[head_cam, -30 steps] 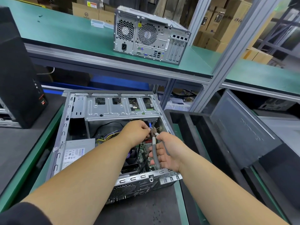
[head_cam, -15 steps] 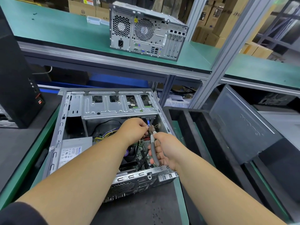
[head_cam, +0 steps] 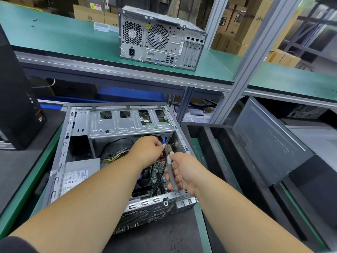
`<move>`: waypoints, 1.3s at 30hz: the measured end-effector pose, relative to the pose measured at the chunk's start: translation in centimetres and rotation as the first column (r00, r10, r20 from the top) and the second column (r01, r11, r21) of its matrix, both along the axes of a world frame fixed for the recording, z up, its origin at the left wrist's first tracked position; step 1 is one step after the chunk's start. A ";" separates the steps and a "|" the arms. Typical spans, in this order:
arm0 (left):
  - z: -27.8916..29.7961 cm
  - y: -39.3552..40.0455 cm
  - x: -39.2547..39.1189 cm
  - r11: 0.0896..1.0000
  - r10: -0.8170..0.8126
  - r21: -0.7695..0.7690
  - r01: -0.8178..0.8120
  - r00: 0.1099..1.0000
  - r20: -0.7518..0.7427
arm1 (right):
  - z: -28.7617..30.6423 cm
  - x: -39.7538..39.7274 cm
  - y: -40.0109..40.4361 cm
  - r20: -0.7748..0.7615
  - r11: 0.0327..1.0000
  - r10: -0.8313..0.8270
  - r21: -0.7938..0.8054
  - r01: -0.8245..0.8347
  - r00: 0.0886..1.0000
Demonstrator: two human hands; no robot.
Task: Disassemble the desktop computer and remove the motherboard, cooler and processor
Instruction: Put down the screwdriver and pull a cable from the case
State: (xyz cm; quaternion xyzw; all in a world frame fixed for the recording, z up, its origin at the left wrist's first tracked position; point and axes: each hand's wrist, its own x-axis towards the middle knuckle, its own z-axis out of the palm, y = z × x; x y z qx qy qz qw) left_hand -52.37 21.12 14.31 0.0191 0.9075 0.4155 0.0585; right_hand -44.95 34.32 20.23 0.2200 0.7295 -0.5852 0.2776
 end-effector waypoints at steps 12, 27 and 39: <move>0.0 -0.1 -0.1 0.988 -0.031 -0.153 0.012 0.992 -0.124 | 0.0 0.2 0.1 -0.020 0.999 0.034 -0.018 -0.035 0.999; 0.0 -0.1 -0.1 0.996 -0.029 -0.091 0.021 0.995 -0.094 | 0.4 0.7 -0.2 -0.028 1.000 0.024 -0.009 -0.024 0.999; 0.5 0.2 0.4 0.942 -0.038 -0.331 -0.058 0.960 -0.277 | 0.1 0.5 0.3 -0.019 0.996 0.068 -0.058 -0.069 0.998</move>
